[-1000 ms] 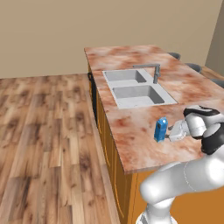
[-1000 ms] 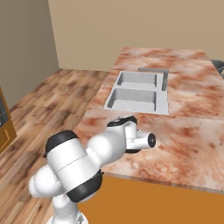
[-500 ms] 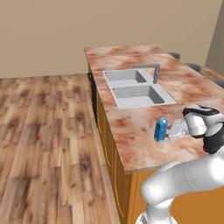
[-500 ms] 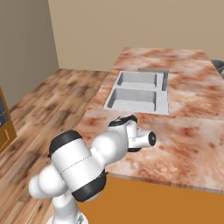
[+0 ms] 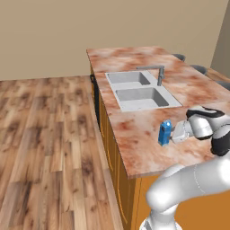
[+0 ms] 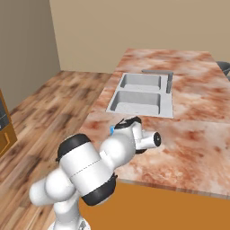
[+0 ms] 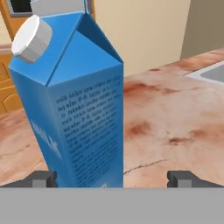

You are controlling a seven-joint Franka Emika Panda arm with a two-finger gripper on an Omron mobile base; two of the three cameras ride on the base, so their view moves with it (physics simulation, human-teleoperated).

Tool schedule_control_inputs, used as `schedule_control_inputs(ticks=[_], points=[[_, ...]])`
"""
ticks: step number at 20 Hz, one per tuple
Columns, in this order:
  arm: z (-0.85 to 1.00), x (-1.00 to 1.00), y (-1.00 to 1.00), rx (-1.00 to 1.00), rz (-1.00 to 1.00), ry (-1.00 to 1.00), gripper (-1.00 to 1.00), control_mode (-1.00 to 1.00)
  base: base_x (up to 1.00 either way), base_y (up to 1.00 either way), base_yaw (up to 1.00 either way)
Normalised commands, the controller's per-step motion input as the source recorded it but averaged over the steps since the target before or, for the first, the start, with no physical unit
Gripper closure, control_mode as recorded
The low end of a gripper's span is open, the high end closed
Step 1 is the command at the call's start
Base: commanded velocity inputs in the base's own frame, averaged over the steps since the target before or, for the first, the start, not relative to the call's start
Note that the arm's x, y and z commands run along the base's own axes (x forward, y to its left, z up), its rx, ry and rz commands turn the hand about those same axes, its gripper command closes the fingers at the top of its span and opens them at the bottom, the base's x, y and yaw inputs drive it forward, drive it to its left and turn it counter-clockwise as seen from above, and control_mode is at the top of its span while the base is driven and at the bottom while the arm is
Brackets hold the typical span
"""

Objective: Pick the milk from the counter and place it in the open cabinet.

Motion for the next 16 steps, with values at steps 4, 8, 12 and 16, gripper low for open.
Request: schedule_control_inputs(ticks=[4,8,12,16], points=[[-0.05,0.00,0.00,0.00,0.03,0.00,-1.00,-1.00,0.00,0.00,0.00],[-0.05,0.00,0.00,0.00,0.11,0.02,-1.00,-1.00,0.00,0.00,0.00],[0.00,0.00,0.00,0.00,0.18,0.03,-1.00,-1.00,0.00,0.00,0.00],[0.00,0.00,0.00,0.00,0.19,0.03,-1.00,-1.00,0.00,0.00,0.00]])
